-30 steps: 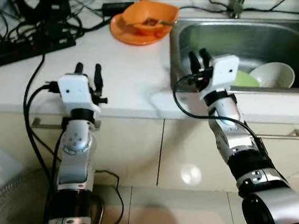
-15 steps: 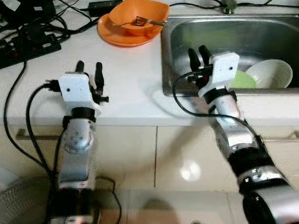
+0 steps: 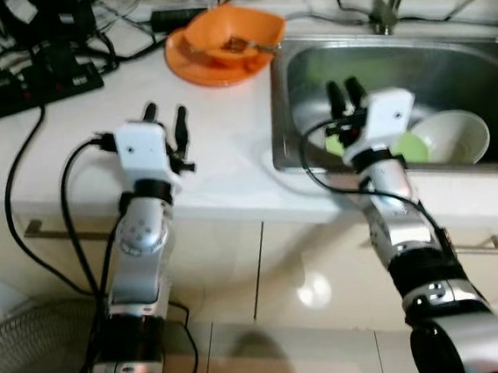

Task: Kitchen organization

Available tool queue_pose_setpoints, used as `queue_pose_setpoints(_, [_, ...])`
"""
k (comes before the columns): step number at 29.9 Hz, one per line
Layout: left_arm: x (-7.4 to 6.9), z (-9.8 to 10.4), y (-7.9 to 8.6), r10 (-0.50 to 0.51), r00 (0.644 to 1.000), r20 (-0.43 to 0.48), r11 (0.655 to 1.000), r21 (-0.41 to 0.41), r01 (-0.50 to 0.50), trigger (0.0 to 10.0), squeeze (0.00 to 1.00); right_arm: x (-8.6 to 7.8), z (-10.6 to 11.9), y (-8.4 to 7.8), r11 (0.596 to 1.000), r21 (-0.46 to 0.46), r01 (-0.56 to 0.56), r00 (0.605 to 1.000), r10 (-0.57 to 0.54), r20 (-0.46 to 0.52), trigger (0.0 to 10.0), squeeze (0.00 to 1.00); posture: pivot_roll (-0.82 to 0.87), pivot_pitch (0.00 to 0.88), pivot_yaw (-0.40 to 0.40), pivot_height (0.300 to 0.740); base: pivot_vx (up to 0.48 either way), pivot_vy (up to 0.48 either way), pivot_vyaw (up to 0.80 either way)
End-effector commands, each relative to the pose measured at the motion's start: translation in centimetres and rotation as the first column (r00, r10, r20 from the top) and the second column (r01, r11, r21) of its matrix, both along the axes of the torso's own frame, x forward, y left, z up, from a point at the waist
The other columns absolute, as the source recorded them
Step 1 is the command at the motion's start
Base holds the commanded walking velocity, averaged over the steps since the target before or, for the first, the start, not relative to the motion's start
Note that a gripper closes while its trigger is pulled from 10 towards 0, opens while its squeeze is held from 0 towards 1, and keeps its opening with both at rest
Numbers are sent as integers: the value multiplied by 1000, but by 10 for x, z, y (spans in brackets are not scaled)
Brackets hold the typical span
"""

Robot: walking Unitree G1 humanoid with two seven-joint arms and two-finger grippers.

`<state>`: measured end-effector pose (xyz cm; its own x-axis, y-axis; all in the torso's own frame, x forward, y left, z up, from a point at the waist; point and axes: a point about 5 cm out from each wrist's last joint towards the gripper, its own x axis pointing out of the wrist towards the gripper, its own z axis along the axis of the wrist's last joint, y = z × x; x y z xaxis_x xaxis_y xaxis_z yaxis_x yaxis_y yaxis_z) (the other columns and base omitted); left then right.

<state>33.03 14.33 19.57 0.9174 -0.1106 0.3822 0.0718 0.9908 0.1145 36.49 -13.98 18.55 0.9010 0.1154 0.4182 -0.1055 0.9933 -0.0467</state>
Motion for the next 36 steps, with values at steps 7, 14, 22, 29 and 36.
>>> queue_pose_setpoints(7, [0,5,-1,-9,1000,15,1000,2,9,10000,0,1,5,1,1000,10,-4,1000,4,19,10000,0,157,116,-27,740,271,0,0])
queue_pose_setpoints(14, [1,5,-2,-13,1000,14,1000,3,13,10000,0,1,6,3,1000,-13,-4,999,5,32,10000,0,156,104,-28,740,271,0,-286])
queue_pose_setpoints(22, [1,6,-1,-12,1000,18,1000,5,12,10000,0,1,7,6,1000,-3,-18,999,18,36,10000,0,160,102,-28,740,270,0,0])
queue_pose_setpoints(29, [1,7,-1,-13,1000,22,1000,5,13,10000,0,1,7,6,1000,-3,-19,999,19,40,10000,0,156,91,-27,740,269,0,0])
queue_pose_setpoints(36, [1,7,-1,-16,1000,22,1000,5,16,10000,0,1,6,6,1000,-5,-18,999,19,39,10000,0,156,83,-28,740,269,0,0])
